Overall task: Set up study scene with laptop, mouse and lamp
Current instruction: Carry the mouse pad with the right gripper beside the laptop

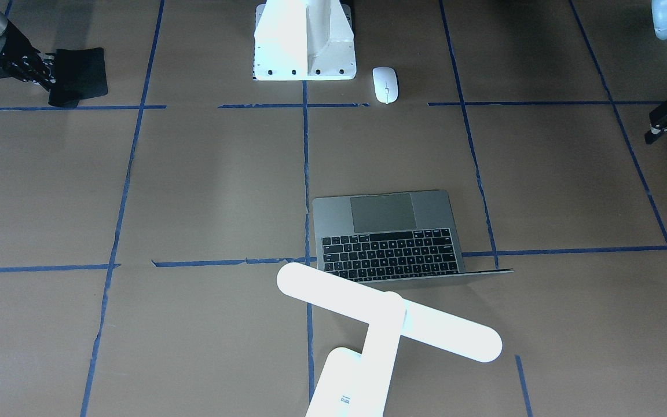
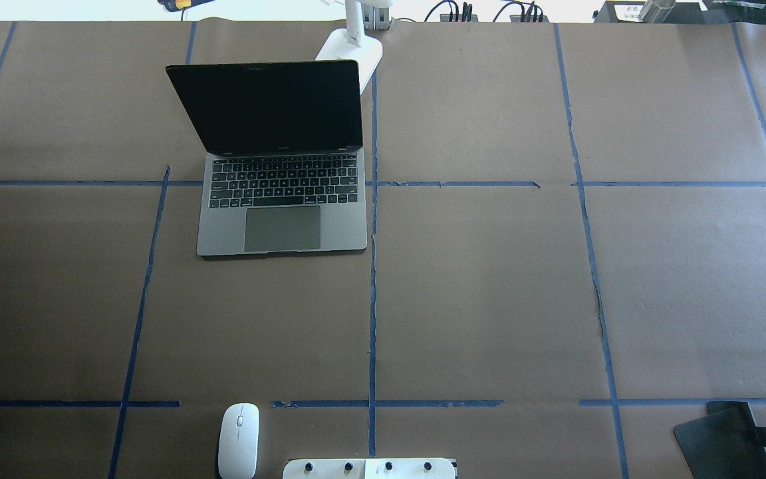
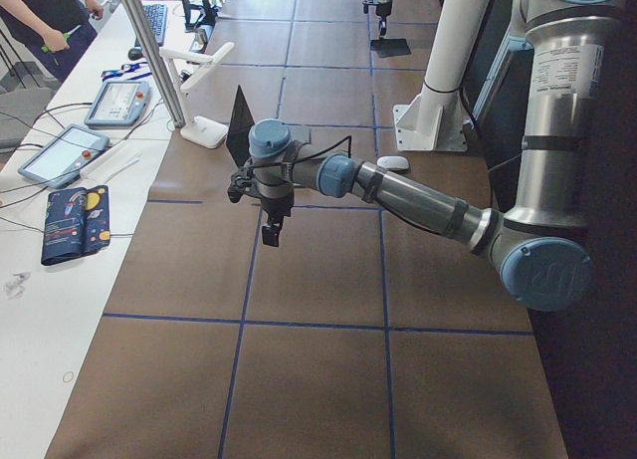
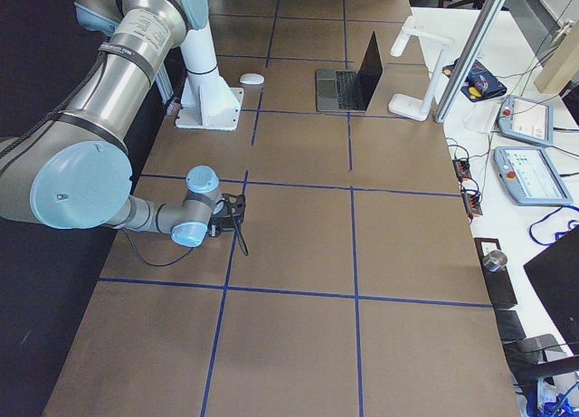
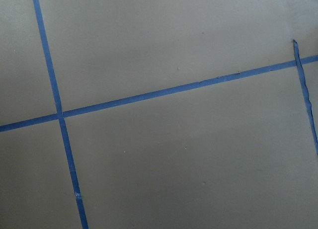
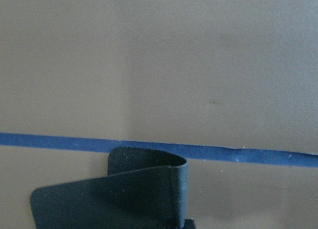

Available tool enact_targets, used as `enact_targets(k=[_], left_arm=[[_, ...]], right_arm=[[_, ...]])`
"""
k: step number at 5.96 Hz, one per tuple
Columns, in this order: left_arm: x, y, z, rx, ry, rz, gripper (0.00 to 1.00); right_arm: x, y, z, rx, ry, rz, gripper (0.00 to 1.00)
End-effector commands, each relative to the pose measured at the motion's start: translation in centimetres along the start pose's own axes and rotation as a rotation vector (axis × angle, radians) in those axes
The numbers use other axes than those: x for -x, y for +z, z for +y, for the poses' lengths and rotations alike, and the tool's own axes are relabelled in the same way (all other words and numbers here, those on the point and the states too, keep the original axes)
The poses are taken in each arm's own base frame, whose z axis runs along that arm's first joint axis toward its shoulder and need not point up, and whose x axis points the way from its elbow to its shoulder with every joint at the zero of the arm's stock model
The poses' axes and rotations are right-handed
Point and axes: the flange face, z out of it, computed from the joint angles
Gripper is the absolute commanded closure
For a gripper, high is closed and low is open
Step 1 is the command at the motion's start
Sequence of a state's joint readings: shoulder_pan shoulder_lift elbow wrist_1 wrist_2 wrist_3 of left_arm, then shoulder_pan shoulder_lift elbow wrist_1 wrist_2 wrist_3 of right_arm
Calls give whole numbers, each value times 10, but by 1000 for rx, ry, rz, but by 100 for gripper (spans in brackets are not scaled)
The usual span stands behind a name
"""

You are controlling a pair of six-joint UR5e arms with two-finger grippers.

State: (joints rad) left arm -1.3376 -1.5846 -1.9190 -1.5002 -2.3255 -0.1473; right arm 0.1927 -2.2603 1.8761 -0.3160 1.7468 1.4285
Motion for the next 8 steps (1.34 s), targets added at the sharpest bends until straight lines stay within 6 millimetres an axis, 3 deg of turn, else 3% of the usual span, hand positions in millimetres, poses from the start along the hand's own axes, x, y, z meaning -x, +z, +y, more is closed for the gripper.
enact_targets(k=[1, 3, 5, 6, 7, 8], left_arm=[[0, 0, 0, 0, 0, 0, 0], [0, 0, 0, 0, 0, 0, 0], [1, 1, 0, 1, -1, 0, 0], [0, 1, 0, 2, 0, 0, 0], [0, 1, 0, 2, -2, 0, 0], [1, 2, -1, 3, -1, 0, 0]], right_arm=[[16, -6, -2, -12, 17, -34, 100], [60, -16, -32, -87, 51, -150, 100], [121, -10, -82, -184, 78, -257, 100], [172, -4, -120, -215, 102, -259, 100], [241, -4, -166, -248, 131, -245, 100], [294, -10, -212, -281, 175, -206, 100]])
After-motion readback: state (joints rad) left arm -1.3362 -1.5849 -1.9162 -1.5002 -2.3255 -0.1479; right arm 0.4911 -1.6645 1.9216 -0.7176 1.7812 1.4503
